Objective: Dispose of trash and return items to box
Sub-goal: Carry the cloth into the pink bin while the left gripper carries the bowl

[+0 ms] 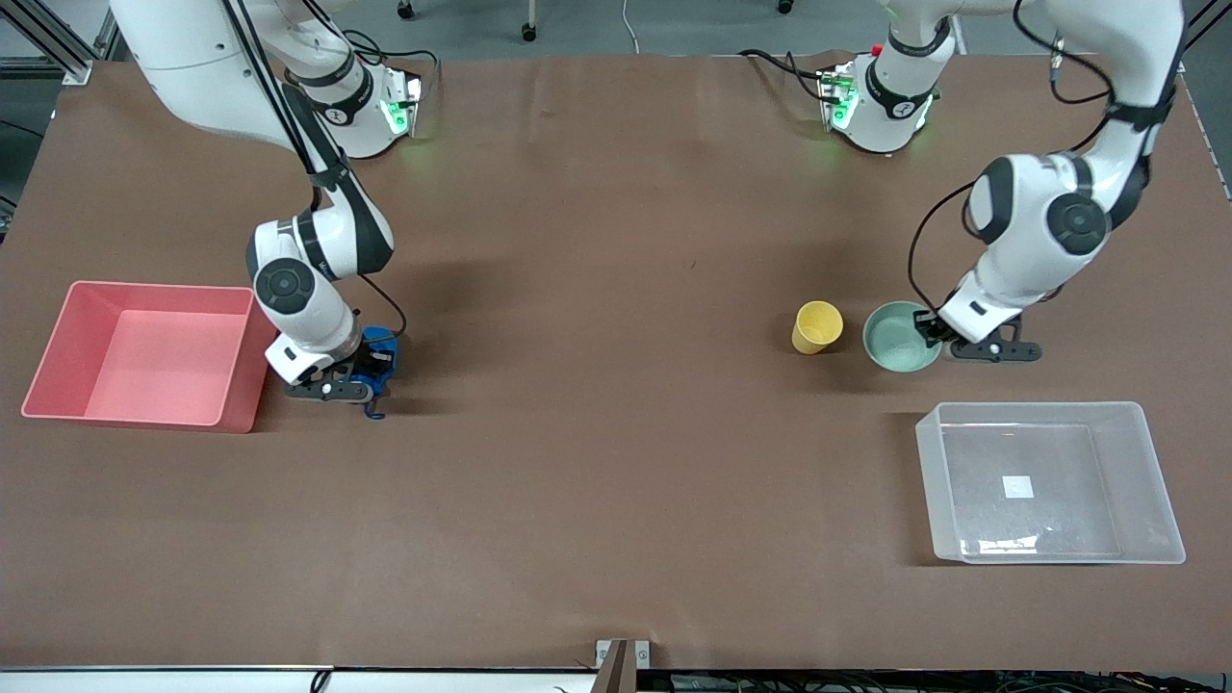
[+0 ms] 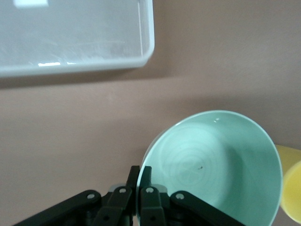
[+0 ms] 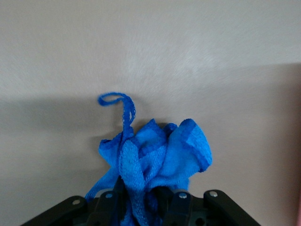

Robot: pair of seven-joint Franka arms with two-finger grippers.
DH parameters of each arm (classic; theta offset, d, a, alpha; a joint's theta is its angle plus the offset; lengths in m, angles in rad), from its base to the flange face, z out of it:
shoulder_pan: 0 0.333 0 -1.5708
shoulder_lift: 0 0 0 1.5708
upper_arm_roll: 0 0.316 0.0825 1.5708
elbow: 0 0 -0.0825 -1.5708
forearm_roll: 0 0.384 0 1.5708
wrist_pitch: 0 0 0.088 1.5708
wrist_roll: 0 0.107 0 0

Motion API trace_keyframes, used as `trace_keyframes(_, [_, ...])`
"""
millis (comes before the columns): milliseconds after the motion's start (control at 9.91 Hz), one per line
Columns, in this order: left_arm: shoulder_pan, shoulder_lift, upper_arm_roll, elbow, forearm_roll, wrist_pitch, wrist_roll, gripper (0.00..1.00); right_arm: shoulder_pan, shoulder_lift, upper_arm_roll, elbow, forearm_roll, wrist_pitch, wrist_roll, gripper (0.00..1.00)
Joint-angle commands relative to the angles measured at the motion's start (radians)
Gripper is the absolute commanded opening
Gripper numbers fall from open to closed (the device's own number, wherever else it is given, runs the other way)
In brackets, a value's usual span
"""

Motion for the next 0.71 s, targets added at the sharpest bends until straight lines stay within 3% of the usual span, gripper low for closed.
trace_keyframes(0, [0.01,0.064,0.005,0.166,-0.007,-0.105,0.036,0.0,-0.012,-0.149,0.016,0.132,0.042,-0.318,0.014,0.01])
trace_keyframes(101, [0.012,0.14,0.019,0.276,-0.008,-0.105,0.048,0.0,-0.025,-0.206,0.01,0.183,0.042,-0.44,-0.002,0.01])
trace_keyframes(303, [0.013,0.327,0.068,0.505,-0.034,-0.106,0.129,0.0,-0.174,-0.291,0.003,0.16,0.041,-0.499,-0.193,0.01])
trace_keyframes(505, [0.017,0.483,0.138,0.701,-0.187,-0.141,0.277,0.0,-0.375,-0.3,0.003,0.108,0.028,-0.452,-0.463,0.02])
trace_keyframes(606, [0.02,0.552,0.168,0.771,-0.227,-0.148,0.327,0.0,-0.461,-0.294,0.003,0.061,0.028,-0.358,-0.563,0.02])
